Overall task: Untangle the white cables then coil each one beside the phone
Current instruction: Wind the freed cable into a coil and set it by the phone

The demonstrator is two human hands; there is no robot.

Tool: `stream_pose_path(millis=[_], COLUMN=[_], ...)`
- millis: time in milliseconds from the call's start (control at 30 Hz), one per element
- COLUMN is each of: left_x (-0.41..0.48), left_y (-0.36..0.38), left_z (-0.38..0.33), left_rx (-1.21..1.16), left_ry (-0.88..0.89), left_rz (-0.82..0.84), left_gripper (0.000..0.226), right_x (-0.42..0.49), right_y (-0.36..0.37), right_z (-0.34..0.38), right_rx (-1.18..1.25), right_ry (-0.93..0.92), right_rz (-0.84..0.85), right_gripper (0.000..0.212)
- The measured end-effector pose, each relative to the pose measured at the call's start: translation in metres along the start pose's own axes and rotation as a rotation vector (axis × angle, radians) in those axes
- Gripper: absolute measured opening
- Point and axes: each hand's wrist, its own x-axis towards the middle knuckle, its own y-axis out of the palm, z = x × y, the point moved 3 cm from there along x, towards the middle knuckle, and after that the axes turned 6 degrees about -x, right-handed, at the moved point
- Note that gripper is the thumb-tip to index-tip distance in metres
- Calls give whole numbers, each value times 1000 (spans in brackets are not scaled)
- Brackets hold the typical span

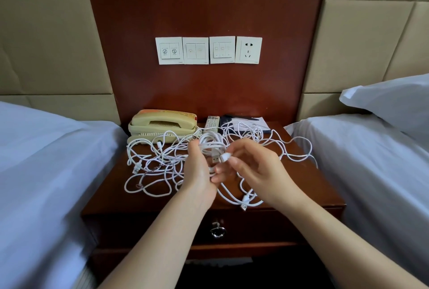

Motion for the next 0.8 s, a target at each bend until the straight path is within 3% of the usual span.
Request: stream_pose_path(millis=[100,267,367,633,800], left_x=[0,-2,-4,-8,-7], left_y=[-1,-1,-2,0,3], left_z=[1,8,10,13,13], left_rx=[3,57,87,281,264], left_ry=[-2,-16,9,155,175], left_rz=[-5,-20,-57,-139,-141], left_gripper=[45,45,46,45,44], right_x=[2,4,5,8,6], right_y=[-1,-1,1,-5,4], right_z=[1,1,0,-3,-5], right_rx=[-117,-292,-408,-526,-429], right_ry=[-24,-72,-85,32,147], right_rz=[-31,-47,-83,68,-65], right_gripper=[22,11,17,24,27])
